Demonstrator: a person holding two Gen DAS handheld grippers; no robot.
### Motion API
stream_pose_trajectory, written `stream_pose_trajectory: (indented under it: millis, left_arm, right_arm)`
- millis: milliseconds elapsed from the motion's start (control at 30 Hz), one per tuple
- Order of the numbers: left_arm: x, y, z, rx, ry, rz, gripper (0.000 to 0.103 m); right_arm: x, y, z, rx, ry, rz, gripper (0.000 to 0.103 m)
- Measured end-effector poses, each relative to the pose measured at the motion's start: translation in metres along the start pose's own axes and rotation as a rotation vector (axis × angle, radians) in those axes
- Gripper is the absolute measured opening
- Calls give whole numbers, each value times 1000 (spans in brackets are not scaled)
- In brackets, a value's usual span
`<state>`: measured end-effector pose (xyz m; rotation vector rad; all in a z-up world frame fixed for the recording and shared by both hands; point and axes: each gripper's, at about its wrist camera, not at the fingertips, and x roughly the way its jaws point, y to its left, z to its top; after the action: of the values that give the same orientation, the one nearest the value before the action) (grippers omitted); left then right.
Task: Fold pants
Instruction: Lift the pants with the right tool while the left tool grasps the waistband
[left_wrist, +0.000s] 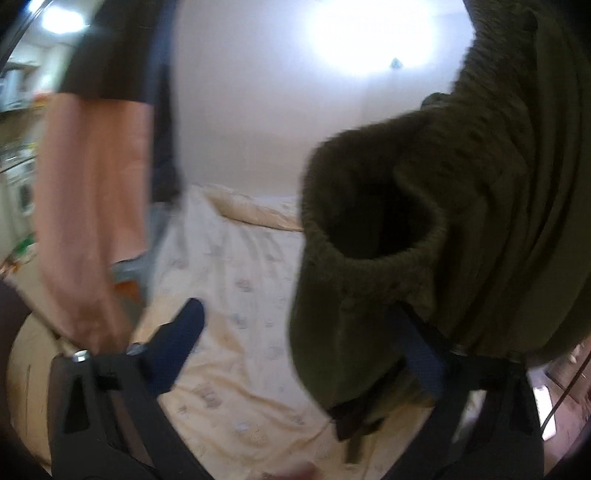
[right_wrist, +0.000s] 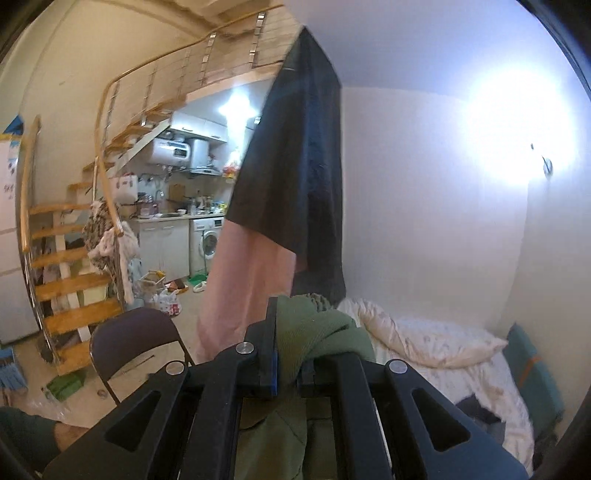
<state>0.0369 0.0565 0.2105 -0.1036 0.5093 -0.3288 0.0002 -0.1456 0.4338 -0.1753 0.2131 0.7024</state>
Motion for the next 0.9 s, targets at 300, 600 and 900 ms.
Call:
stream_pose_trajectory:
  millis: [300, 600, 900]
  left_arm:
    - [7, 2, 61, -82, -39, -30, 0]
    - [14, -13, 38, -68, -44, -148, 97]
    - [30, -38, 24, -22, -67, -461, 99]
  right_arm:
    - [-28, -60, -14, 40, 75, -82, 5]
    - [-48, -70, -14, 30, 43, -63, 5]
    - [-67, -55, -12, -105, -16, 68, 5]
